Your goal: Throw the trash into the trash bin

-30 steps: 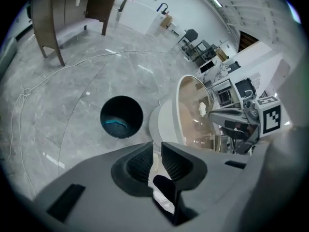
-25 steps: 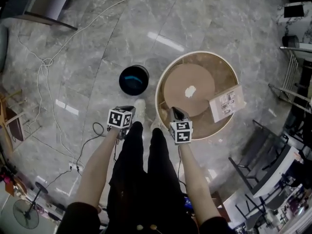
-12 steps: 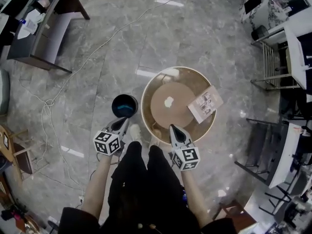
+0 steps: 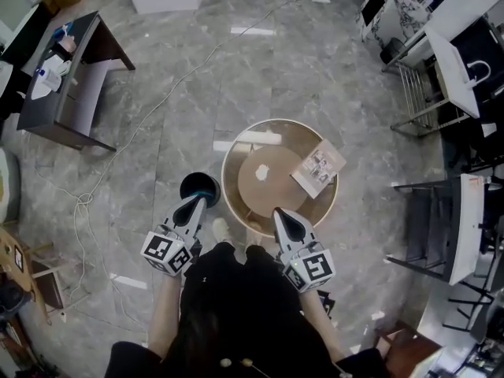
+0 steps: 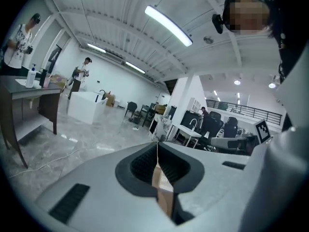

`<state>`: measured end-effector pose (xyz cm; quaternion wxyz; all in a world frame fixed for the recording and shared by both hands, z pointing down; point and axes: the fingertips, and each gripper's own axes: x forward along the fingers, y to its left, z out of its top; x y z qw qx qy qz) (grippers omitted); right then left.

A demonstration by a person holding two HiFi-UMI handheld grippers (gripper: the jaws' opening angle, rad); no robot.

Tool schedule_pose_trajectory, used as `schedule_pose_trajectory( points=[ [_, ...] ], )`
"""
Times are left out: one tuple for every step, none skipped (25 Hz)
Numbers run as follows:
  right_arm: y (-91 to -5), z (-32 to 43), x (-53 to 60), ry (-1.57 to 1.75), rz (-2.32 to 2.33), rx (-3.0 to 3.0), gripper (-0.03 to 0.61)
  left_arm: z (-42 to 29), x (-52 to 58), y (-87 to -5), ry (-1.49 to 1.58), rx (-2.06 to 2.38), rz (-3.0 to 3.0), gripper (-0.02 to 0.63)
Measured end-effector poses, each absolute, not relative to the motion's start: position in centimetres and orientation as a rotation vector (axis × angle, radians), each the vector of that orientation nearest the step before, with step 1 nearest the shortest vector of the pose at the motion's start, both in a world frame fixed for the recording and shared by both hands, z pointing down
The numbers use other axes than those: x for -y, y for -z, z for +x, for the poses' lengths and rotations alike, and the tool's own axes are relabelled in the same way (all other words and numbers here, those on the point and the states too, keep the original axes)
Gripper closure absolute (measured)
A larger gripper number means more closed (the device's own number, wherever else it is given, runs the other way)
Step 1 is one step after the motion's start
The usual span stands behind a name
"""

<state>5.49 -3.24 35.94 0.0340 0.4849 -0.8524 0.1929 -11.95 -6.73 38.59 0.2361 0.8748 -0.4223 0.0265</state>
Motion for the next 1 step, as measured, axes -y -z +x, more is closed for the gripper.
schedule_pose_trajectory(
  points=[
    [-34.95, 5.66, 3.05, -0.570, 1.495, 2.637, 0.575, -11.66, 6.65, -37.31, -0.039, 1.167, 2.414, 0.604]
  ],
)
